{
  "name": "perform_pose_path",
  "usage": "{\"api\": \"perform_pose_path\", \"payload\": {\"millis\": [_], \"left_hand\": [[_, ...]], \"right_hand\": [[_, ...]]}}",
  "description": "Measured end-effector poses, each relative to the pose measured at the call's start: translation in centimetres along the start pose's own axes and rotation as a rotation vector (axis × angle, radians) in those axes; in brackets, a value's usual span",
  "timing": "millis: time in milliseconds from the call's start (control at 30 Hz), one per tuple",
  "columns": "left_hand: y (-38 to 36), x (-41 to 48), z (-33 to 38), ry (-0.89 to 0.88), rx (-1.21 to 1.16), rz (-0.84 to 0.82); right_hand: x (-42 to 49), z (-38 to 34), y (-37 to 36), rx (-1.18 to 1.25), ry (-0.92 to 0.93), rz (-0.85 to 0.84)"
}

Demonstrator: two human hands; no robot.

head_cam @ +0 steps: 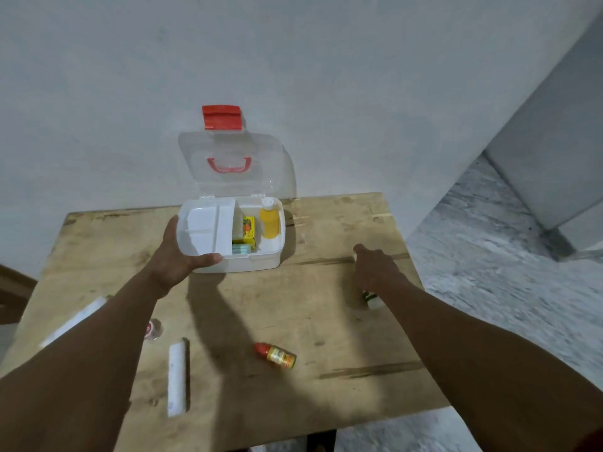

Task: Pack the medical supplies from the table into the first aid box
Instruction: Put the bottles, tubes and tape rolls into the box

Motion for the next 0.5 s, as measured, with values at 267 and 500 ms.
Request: {"api": "perform_pose_path", "payload": {"millis": [267,500], "left_hand": [[-0.2,-0.4,0.2,0.026,-0.012,-0.015],[0.0,-0.9,0.2,0.019,-0.037,-0.017]], "right_hand": [[-0.4,-1.9,0.7,0.064,0.048,0.01],[-2.3,-7.8,6.1,0.283,0.15,0.268]]}}
Point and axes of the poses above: each hand's wrist, its own x-axis towards the middle knuckle, its own y-axis out of the back of the hand, z = x × y, the point moved 10 cm from there along x, towards the middle knuckle, and after that the axes turned 1 degree about y, right-handed, at the moved point
